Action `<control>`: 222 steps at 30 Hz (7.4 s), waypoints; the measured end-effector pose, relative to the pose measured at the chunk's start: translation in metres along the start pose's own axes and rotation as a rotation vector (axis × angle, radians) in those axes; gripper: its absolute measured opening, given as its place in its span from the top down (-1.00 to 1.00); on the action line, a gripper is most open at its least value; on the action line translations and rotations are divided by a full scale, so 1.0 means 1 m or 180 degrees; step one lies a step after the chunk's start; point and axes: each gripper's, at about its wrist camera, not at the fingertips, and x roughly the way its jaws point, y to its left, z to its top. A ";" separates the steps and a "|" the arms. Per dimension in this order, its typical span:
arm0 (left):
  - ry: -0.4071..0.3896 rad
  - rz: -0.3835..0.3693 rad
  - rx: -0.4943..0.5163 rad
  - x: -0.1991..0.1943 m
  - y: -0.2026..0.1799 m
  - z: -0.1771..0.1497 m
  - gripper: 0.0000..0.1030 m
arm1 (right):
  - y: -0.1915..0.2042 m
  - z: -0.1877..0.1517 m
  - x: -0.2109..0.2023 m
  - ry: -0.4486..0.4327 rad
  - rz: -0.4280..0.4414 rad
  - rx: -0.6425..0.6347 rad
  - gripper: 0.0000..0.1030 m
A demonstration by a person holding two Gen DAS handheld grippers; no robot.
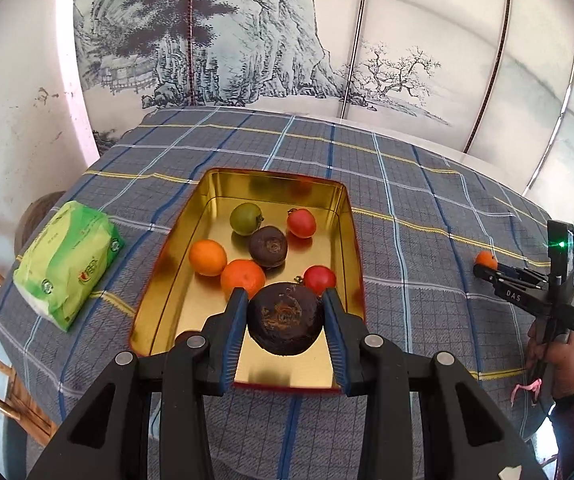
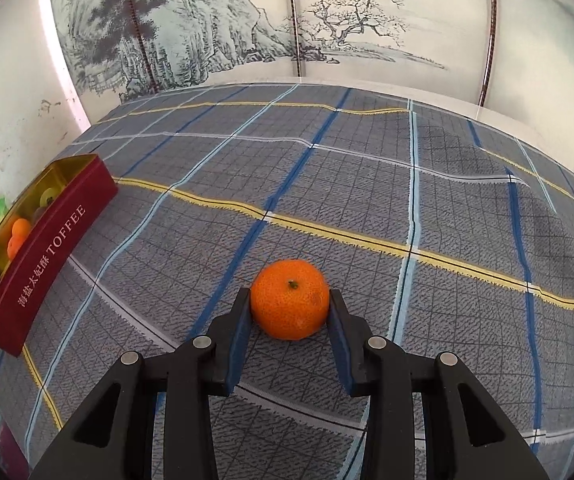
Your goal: Organize fruits
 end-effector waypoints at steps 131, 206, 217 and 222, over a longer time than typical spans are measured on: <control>-0.1477 0.0854 -0.0258 -0.149 0.023 -0.025 -1.00 | 0.201 -0.029 -0.188 -0.1660 -0.0037 -0.0865 -0.95; -0.1424 0.0838 -0.0073 -0.153 0.006 -0.026 -1.00 | 0.211 -0.035 -0.210 -0.1879 0.0007 -0.0856 -0.99; -0.1406 0.0831 -0.0088 -0.152 0.008 -0.033 -1.00 | 0.213 -0.038 -0.203 -0.1830 0.0017 -0.0862 -0.99; -0.1402 0.0831 -0.0078 -0.152 0.008 -0.031 -1.00 | 0.213 -0.036 -0.201 -0.1826 0.0016 -0.0861 -0.99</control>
